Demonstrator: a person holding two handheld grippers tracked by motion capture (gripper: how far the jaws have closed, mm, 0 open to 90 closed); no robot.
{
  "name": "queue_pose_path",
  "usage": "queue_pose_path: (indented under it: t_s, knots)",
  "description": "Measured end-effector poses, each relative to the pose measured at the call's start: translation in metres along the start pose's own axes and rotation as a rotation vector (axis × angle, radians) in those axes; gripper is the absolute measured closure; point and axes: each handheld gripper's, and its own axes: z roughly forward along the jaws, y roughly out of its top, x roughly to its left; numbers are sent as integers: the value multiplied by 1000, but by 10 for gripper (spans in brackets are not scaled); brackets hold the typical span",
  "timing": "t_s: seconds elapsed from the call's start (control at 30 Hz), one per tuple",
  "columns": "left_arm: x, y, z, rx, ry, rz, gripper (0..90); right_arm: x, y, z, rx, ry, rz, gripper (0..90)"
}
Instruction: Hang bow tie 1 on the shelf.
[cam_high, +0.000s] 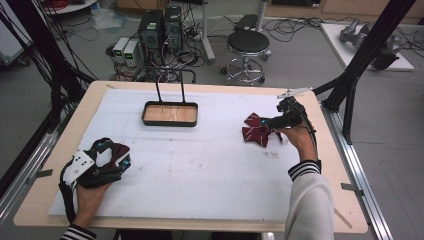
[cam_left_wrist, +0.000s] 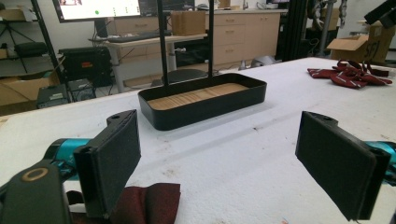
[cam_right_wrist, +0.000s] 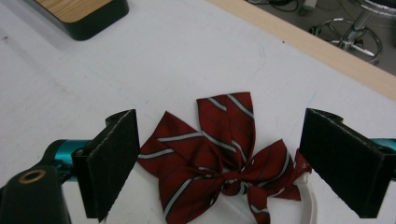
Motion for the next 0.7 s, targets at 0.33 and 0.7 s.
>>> queue_pose_path:
  t_s: [0.33, 0.7]
  knots:
    - [0, 0, 0, 0, -2, 4, 144, -7, 0, 17, 101, 15, 6, 114]
    - [0, 0, 0, 1, -3, 5, 144, -12, -7, 36, 211, 24, 3, 115]
